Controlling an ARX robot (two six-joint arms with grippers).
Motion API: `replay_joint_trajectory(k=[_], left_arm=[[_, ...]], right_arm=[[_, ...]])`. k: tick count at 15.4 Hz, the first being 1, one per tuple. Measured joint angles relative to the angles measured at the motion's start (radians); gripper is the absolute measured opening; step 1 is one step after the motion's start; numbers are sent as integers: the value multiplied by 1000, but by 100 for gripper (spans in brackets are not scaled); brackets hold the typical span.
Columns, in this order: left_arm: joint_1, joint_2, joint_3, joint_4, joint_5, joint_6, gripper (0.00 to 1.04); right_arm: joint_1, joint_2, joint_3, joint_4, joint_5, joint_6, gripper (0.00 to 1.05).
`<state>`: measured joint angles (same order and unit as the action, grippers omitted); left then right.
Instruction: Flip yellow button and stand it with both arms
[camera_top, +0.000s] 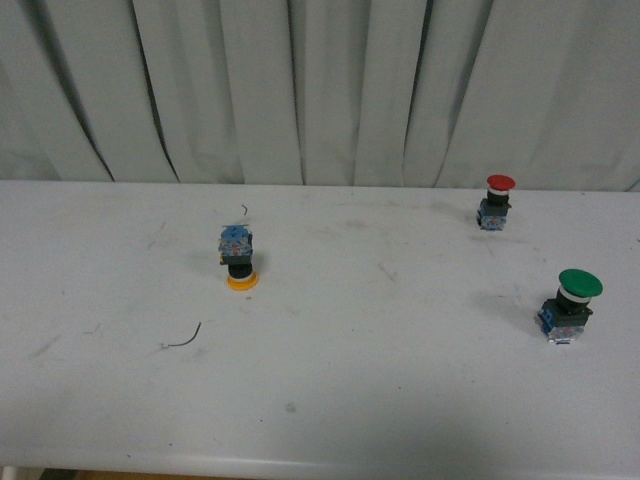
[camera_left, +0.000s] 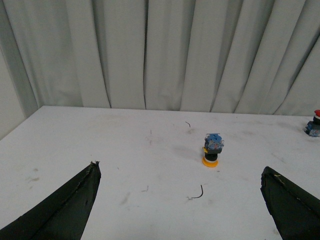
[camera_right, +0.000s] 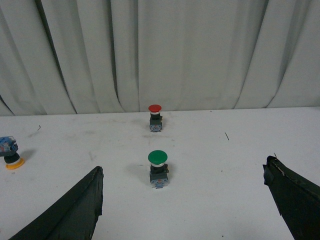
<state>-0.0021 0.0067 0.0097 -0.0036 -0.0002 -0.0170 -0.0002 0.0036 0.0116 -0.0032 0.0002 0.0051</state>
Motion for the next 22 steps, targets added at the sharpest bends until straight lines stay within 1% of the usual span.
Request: replay_joint_trajectory(k=[7,8,9,11,12,13,14,15,16,17,20,21,22], left_arm=[[0,0,0,0,0,0,98],[-5,32,35,-116,-4,-18,98],[-9,190,94,-163,-12,-62,98],[-16,456,160,22,-18,-90,98],[-18,594,194,140,-19,-88,98],[-21,724,238,234,-5,-87,98],[-27,885,305,335,0,-79,98],[-35,1044,391,396,13,-72,98],[-45,1179,480,396,25,-61,98],[-54,1329,589,381,13,-53,98],[-115,1729,968,215,-15,-58,98],[-139,1828,1070,163,-29,-58,98],[-152,1891,1133,127,-41,-60,98]], right_arm=[[0,0,0,0,0,0,98],[0,0,0,0,0,0,98],[0,0,0,0,0,0,98],[0,0,0,0,0,0,98],[0,0,0,0,0,0,98],[0,0,0,0,0,0,98],[0,0,0,0,0,0,98],[0,0,0,0,0,0,98],[0,0,0,0,0,0,98],[0,0,0,0,0,0,98],[0,0,0,0,0,0,98],[0,0,0,0,0,0,98],[0,0,0,0,0,0,98]])
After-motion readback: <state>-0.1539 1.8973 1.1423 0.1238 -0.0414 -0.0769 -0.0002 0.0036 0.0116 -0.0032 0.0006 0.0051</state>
